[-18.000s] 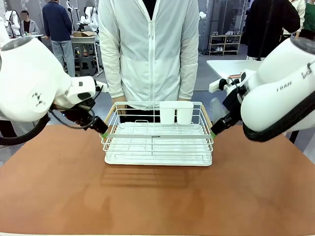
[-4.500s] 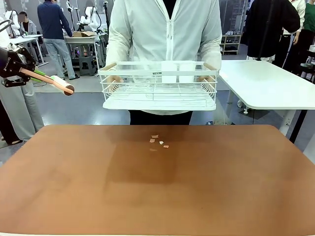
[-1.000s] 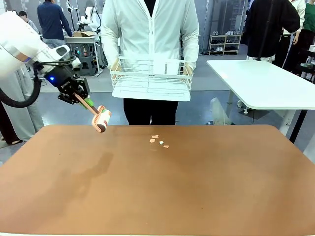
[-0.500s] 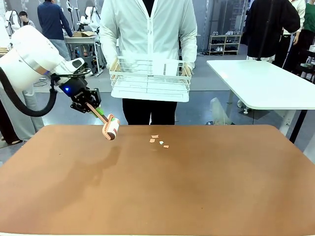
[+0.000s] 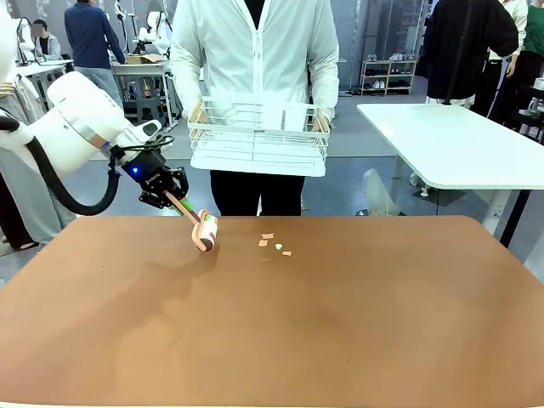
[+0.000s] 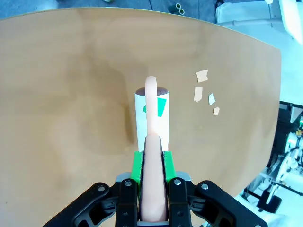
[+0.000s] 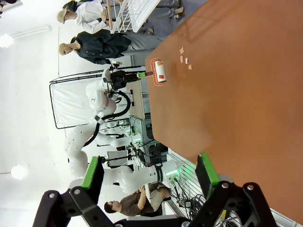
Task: Clean the table.
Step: Clean the table with the Lint Roller when the human lifts the Dish drying rack.
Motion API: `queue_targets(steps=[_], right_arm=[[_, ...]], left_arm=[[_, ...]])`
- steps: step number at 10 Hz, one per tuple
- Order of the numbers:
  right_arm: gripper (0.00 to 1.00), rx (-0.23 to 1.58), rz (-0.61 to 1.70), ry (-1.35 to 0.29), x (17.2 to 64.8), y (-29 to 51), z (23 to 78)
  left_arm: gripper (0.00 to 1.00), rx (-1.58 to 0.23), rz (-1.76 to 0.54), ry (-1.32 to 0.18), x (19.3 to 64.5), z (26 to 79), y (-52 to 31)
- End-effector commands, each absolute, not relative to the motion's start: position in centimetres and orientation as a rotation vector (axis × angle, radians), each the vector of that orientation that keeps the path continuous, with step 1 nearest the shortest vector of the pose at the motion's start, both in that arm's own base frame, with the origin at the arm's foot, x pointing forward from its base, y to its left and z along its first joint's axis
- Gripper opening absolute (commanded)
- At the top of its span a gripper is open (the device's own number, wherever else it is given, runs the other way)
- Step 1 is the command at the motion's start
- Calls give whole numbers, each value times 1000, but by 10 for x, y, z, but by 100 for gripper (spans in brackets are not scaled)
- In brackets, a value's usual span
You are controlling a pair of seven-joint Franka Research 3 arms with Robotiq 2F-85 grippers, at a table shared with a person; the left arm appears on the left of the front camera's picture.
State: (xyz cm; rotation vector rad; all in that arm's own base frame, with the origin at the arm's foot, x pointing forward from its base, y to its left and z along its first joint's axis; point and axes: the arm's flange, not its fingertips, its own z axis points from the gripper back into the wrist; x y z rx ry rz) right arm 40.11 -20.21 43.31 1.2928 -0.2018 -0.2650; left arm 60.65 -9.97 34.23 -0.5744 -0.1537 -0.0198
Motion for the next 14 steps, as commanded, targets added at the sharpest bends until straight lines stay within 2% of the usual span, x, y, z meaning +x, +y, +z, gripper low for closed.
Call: queue_targets(steps=[1,7,11,14], right_arm=[[100,1293,-263,-208,400,-203,436],[100,1293,-263,-208,400,-203,436],[100,1293,-263,-208,400,-203,436],[100,1293,-263,-208,400,-203,436]], left_arm=[[21,-624,9,-173,614,336,-102],[21,-606,3,-97,614,282,-143],[21,-616,-125,-46,615,275,-206],[21,-549,-204,11,632,257,-255]])
